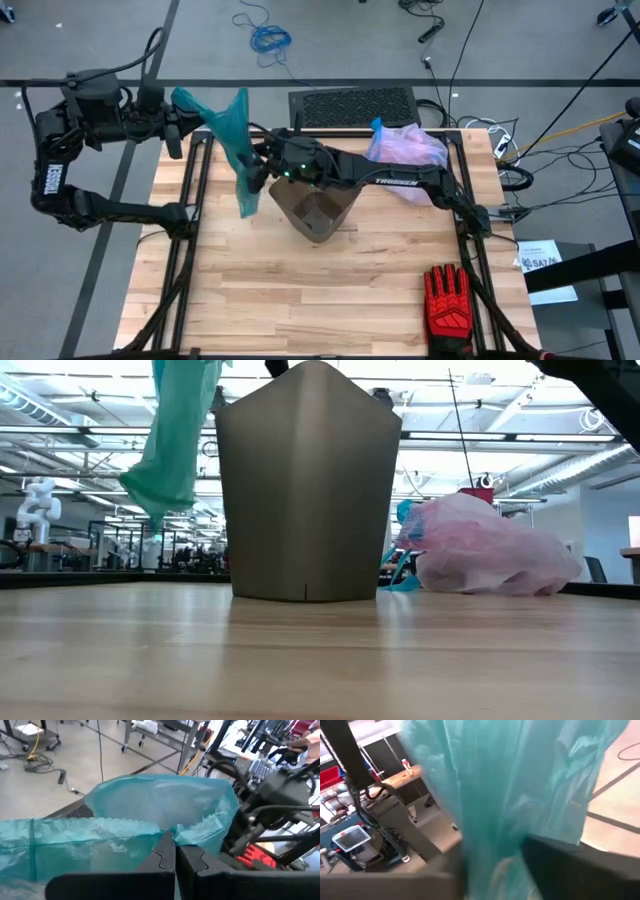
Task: Place trash/remove bag and relplace
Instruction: Insert a new trash bag into the bin
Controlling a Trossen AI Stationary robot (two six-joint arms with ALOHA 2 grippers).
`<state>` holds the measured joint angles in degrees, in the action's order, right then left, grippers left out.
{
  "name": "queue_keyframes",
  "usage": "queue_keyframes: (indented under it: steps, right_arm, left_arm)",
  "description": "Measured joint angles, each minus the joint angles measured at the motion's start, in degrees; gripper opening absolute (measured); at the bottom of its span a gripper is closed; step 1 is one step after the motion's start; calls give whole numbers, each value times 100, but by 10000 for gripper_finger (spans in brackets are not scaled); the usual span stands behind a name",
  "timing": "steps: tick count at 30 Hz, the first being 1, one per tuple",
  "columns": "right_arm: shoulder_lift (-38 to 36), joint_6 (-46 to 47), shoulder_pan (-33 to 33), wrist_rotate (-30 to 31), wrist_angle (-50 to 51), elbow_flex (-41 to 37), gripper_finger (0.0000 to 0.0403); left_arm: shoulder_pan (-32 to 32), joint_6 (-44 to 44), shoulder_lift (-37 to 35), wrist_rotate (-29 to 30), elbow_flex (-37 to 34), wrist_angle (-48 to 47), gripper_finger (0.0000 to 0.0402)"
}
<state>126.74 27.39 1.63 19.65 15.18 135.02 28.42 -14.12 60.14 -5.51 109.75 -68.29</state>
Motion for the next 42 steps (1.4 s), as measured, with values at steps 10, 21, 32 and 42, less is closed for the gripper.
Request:
queue_keyframes:
  steps: [10, 21, 32, 42]
  right_arm:
    - [-120, 42, 143, -428, -450, -2, 2]
    - [-1080, -49, 295, -694, -776, -7, 0]
    - [-1682, 190, 319, -1396, -890, 2, 0]
    - [-2034, 481, 315, -2633, -1546, -7, 0]
  left_arm:
    - [-4, 158, -21, -364, -2, 1136, 0]
    - [-4, 775, -371, -435, -2, 3007, 78]
    - [-4, 1015, -625, -350, 3, 2814, 128]
    - [-4, 1000, -497, -307, -251, 2292, 106]
